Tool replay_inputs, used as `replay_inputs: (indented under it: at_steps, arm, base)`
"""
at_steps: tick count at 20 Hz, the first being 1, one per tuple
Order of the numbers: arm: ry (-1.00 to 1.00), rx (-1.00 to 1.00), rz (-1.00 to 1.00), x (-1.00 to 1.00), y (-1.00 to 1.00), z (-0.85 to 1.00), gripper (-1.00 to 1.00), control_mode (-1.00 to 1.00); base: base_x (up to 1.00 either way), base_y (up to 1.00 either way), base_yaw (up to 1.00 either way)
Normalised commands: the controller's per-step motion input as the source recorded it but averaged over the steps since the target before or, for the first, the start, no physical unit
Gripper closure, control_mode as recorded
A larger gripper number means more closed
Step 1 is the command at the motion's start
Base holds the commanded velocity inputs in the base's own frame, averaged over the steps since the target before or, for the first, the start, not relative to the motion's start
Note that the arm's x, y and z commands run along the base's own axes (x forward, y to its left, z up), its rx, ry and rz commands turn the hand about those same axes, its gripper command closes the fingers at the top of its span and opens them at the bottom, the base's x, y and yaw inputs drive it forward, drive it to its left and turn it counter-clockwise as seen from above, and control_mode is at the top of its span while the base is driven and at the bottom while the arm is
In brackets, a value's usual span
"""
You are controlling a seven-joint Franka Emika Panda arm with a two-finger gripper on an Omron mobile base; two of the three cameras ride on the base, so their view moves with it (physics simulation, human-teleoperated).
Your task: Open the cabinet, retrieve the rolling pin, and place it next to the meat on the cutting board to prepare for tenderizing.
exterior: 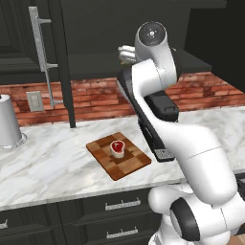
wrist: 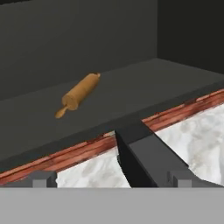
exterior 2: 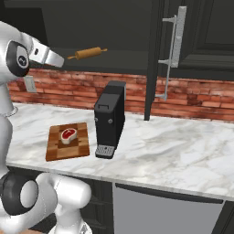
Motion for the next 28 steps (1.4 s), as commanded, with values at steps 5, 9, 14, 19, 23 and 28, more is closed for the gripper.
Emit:
replay_inputs:
  at_steps: [5,9,14,19,23,28]
  arm:
    - [0.10,-0.01,-0.11,0.48,-0.06,-0.03,-1.00,-1.00]
    - [0.04,0.00,-0.08,0.47,0.00,-0.13,-1.00,-1.00]
    - [0.00,0.00,-0.06,0.40,0.00,-0.18,-1.00,-1.00]
    - [0.00,0.01,-0.04,0.53,0.00,-0.16,-1.00,-1.00]
    - [0.00,0.00,-0.03,0.43,0.00,-0.01,-1.00,-1.00]
    - [0.02,0.00,-0.01,0.41,0.00,0.00,-1.00,-1.00]
  base:
    - [0.00,0.00,0.00]
    - [0.00,0.00,0.00]
    - [0.00,0.00,0.00]
    - [0.00,0.00,0.00]
    - [0.00,0.00,0.00]
    - [0.00,0.00,0.00]
